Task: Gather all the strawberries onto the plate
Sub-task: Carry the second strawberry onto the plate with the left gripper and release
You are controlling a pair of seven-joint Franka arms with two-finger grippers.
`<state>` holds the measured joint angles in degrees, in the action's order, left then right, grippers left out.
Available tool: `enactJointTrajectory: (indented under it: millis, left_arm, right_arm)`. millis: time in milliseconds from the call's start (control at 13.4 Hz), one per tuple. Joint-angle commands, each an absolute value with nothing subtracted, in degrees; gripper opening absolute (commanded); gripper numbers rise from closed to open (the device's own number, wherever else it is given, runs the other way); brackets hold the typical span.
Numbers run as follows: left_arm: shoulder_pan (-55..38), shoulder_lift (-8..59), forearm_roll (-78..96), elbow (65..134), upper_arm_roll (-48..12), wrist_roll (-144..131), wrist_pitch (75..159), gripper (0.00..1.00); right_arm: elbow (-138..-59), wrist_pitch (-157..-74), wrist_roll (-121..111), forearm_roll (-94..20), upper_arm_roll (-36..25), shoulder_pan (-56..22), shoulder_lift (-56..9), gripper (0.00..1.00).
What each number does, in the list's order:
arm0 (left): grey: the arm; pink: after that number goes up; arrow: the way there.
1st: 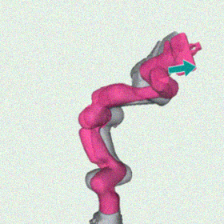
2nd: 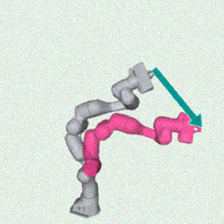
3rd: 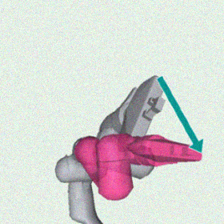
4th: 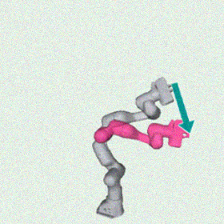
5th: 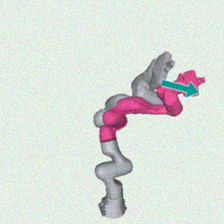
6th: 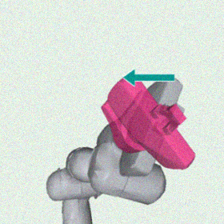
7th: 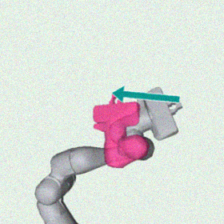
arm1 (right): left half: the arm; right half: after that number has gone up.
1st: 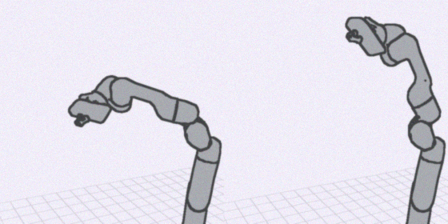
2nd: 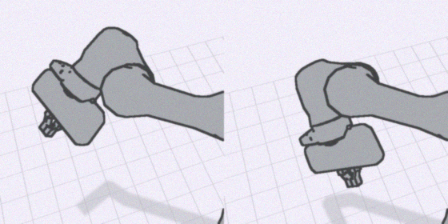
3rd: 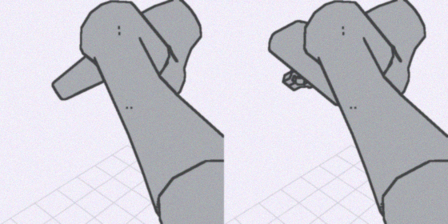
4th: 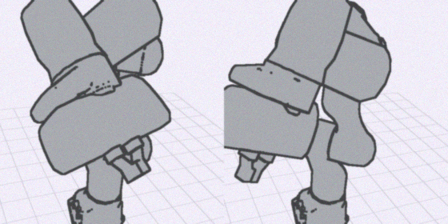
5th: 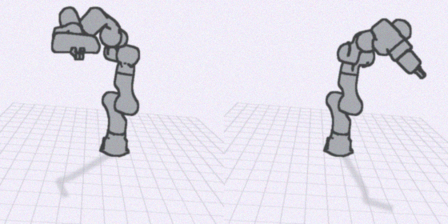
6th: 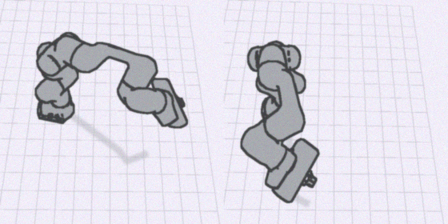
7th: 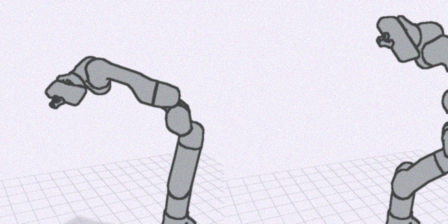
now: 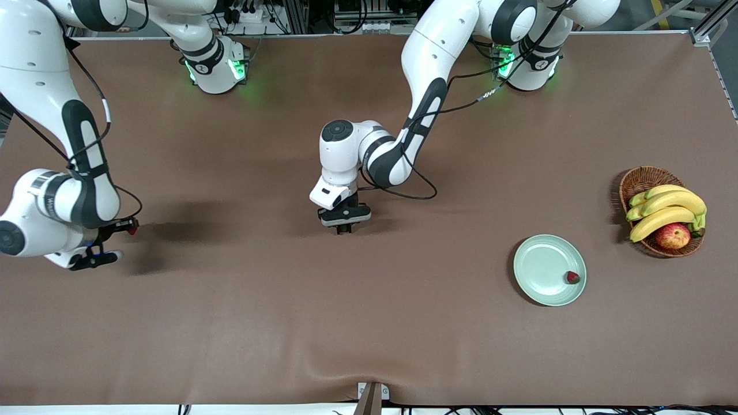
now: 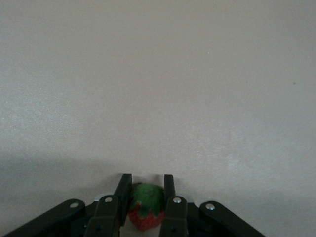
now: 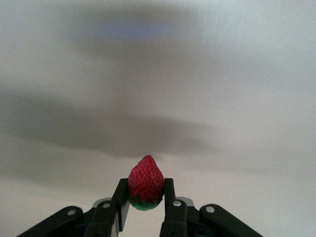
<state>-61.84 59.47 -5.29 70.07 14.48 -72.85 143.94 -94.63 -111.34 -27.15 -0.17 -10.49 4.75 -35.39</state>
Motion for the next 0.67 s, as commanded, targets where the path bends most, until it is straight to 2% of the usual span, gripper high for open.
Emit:
enactJointTrajectory:
  millis: [0,298,596]
  left_arm:
    - [-61.27,55.38,-5.36,70.75,15.38,-76.54,139.86,0.0]
    - [-50.92,48.79,-0.55,70.93,15.38,-78.74,128.62,0.0]
    - [-40.81,46.94,0.53,72.86,15.47,-88.67,117.19,0.0]
  right_arm:
    - [-90.71,-109.51,-27.16,-3.49,-9.23,3.35,-34.72,0.0]
    - [-89.74,-111.35,-27.07,-20.18,-7.21,-2.7,-35.33,0.0]
    - [-89.74,-115.13,-26.98,-25.74,-7.21,-12.72,-35.86,0.0]
